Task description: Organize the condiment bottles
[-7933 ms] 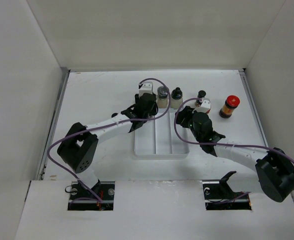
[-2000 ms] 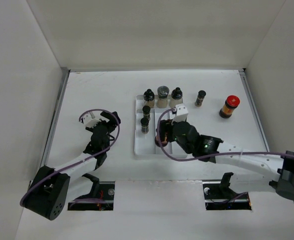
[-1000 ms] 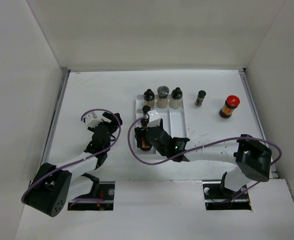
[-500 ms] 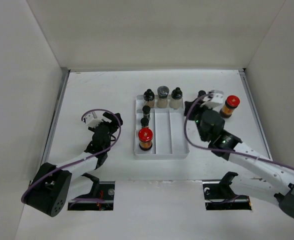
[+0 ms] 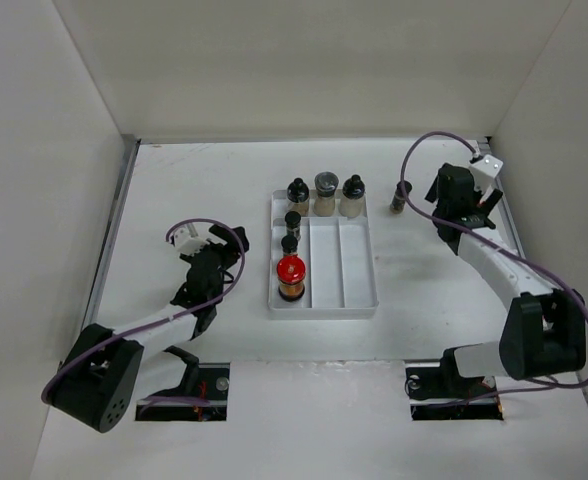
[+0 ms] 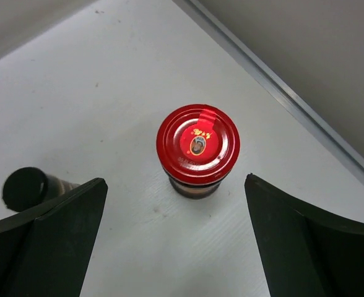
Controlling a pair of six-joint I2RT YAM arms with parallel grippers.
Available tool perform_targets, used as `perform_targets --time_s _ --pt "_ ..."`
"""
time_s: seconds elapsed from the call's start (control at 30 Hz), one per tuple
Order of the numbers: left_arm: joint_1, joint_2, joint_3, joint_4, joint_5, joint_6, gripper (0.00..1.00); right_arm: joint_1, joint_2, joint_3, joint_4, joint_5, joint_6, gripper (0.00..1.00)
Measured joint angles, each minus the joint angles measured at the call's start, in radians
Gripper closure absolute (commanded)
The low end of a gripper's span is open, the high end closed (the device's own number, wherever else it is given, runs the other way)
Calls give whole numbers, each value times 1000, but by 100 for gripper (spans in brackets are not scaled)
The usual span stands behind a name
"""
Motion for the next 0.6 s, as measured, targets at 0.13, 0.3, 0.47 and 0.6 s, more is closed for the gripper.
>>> perform_targets --time_s 0.13,0.3,0.47,0.6 --pt "-1 16 0 0 12 -4 21 -66 63 24 -11 -48 -4 0" --pt "-1 24 0 1 19 -5 21 -111 119 44 -18 -81 -10 0" --pt "-1 33 0 6 24 -5 21 -126 185 48 -10 -131 -10 0" --pt "-1 41 0 7 34 -5 21 -131 216 37 36 -151 -11 16"
